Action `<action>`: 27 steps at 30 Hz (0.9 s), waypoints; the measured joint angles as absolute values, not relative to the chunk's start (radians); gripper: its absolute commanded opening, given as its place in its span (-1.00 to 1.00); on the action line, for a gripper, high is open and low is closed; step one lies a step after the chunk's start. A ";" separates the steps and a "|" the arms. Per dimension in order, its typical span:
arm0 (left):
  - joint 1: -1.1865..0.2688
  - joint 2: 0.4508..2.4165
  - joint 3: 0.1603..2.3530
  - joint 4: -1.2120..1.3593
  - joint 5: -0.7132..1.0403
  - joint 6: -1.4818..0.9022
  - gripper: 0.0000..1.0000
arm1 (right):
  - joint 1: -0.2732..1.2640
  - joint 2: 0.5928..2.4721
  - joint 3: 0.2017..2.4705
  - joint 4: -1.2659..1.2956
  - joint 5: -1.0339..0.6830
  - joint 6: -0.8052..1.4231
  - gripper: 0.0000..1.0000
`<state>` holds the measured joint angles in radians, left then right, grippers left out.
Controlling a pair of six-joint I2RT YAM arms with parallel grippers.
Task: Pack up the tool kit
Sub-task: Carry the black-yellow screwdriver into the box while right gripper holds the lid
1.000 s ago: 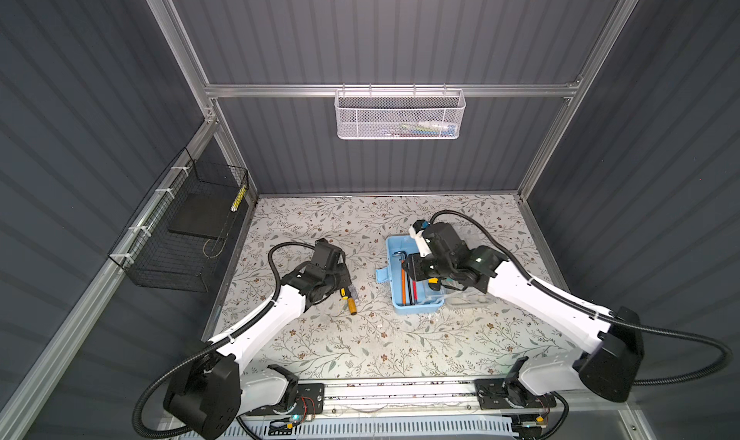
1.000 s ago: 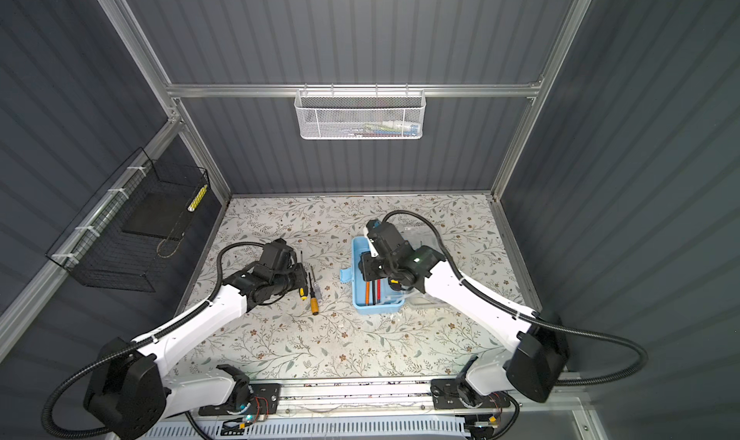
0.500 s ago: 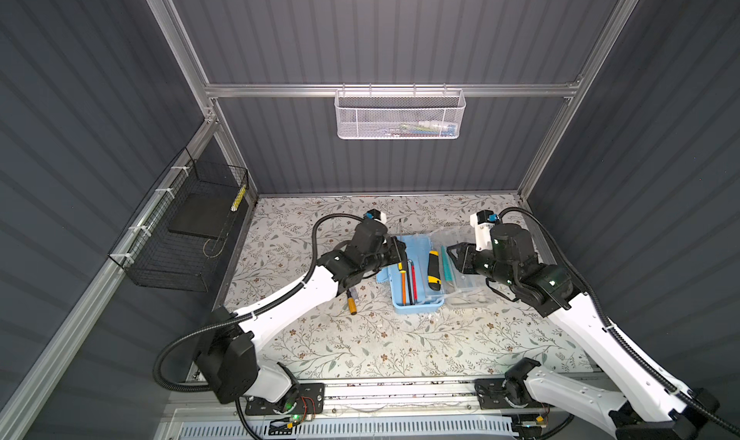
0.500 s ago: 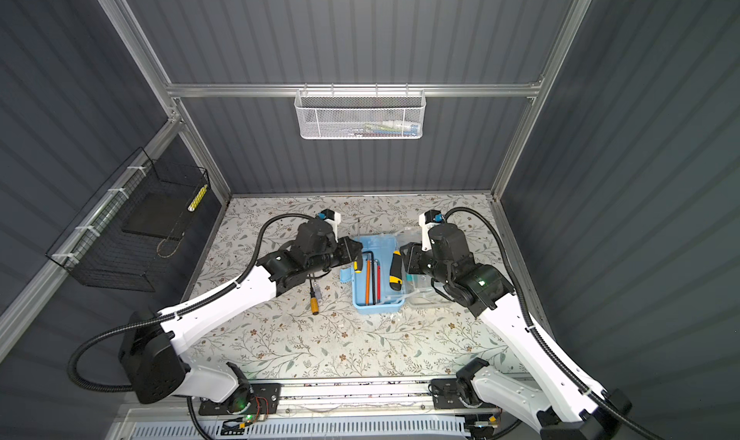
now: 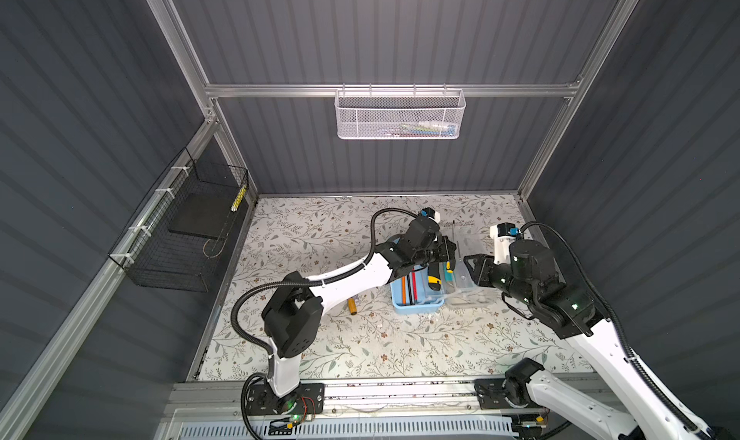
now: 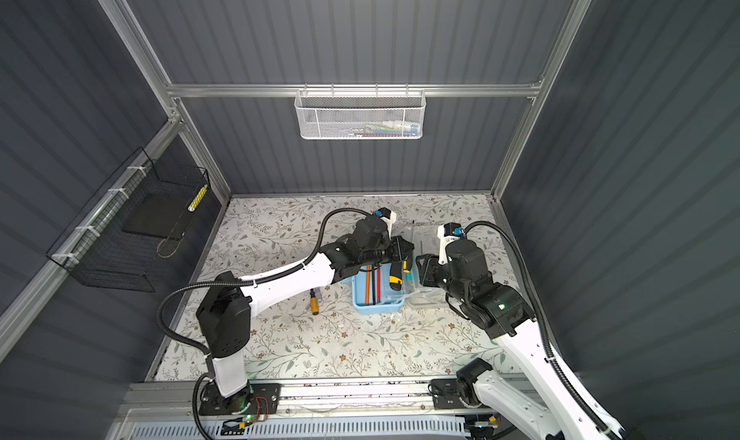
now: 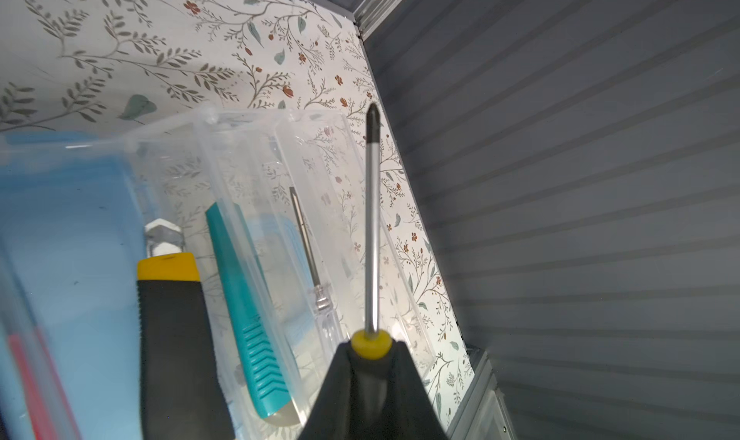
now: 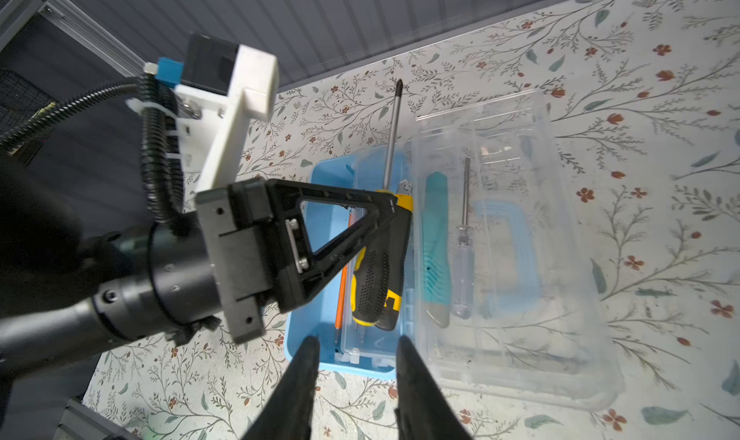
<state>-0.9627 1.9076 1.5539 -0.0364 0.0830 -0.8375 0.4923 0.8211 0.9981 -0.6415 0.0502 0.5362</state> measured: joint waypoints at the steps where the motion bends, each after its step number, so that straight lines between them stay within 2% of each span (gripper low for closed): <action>1: -0.968 1.922 1.562 -0.036 0.083 -0.841 -1.00 | 0.489 0.812 0.994 -0.643 0.053 0.539 -0.31; 14: -0.983 2.036 1.624 -0.038 0.045 -0.885 -1.00 | 0.478 0.767 0.939 -0.675 0.058 0.544 -0.30; 21: -0.983 2.074 1.651 -0.044 0.019 -0.907 -1.00 | 0.475 0.746 0.921 -0.675 0.064 0.552 -0.08; 23: -0.983 2.077 1.653 -0.044 0.019 -0.912 -0.77 | 0.473 0.746 0.916 -0.675 0.068 0.551 -0.04; 27: -0.983 2.086 1.655 -0.044 0.019 -0.916 -0.43 | 0.472 0.746 0.914 -0.675 0.068 0.551 0.03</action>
<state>-0.9829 2.0857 1.6554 -0.0441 0.0185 -0.9157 0.4717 0.7460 0.9138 -0.6750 0.0681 0.5510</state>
